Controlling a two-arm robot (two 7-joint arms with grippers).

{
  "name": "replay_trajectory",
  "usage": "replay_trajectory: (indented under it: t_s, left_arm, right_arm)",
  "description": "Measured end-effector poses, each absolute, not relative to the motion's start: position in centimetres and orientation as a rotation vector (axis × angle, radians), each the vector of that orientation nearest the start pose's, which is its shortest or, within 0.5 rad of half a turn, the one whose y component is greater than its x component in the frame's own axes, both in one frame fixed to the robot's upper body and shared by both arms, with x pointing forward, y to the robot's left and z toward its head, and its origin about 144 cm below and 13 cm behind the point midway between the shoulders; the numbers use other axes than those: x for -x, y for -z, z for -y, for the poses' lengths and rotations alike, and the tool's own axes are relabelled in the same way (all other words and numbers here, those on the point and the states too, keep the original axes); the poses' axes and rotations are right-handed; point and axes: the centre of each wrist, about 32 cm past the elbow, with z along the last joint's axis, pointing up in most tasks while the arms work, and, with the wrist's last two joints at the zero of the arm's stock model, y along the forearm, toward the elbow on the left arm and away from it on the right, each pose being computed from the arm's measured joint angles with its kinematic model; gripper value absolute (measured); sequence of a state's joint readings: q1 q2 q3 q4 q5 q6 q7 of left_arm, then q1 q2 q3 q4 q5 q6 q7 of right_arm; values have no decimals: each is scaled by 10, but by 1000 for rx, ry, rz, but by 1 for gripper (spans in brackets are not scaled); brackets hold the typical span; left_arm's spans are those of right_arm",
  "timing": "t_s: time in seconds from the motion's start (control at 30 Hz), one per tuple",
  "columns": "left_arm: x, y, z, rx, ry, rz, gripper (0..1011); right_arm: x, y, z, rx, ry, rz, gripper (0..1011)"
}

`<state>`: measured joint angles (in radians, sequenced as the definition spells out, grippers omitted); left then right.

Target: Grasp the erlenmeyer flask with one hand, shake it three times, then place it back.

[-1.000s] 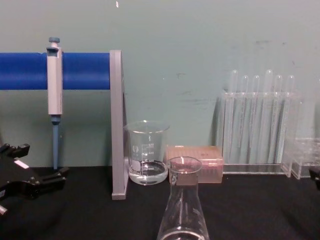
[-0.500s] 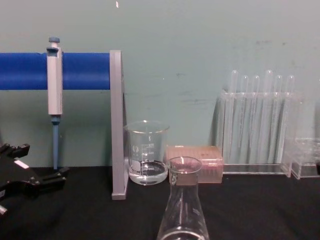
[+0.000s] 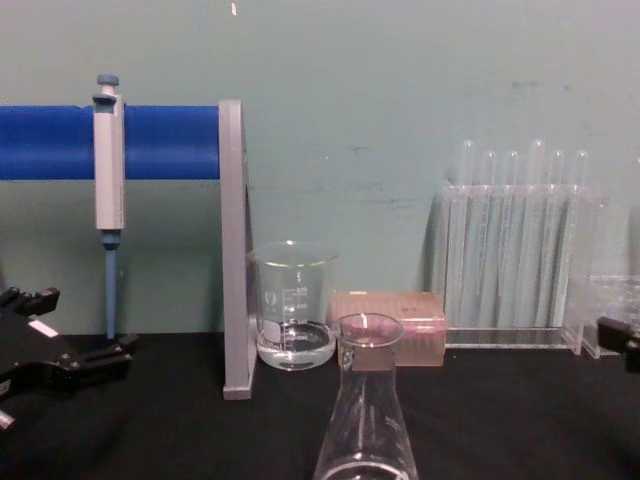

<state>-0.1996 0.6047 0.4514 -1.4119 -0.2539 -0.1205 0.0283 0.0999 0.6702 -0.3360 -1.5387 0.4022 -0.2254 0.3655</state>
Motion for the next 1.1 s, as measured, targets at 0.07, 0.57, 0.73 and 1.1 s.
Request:
replay_trajectory:
  t_s: [0.07,0.57,0.73,1.1]
  left_arm:
    - [-489,-1140,-310,-304,-1248,285,1001]
    - [-489,-1140,-310,-304,-1248,285,1001]
    - [-489,-1140,-310,-305,-1248,285,1001]
    - [-489,-1140,-310,-305,-1248,285,1001]
  right_arm:
    - [-471,-1167,333,131,884,246,1002]
    - [-485,-1161,316,99,693,217,1002]
    - [-490,-1158,310,100,636,203,1002]
    - [-499,-1153,292,84,528,173,1002]
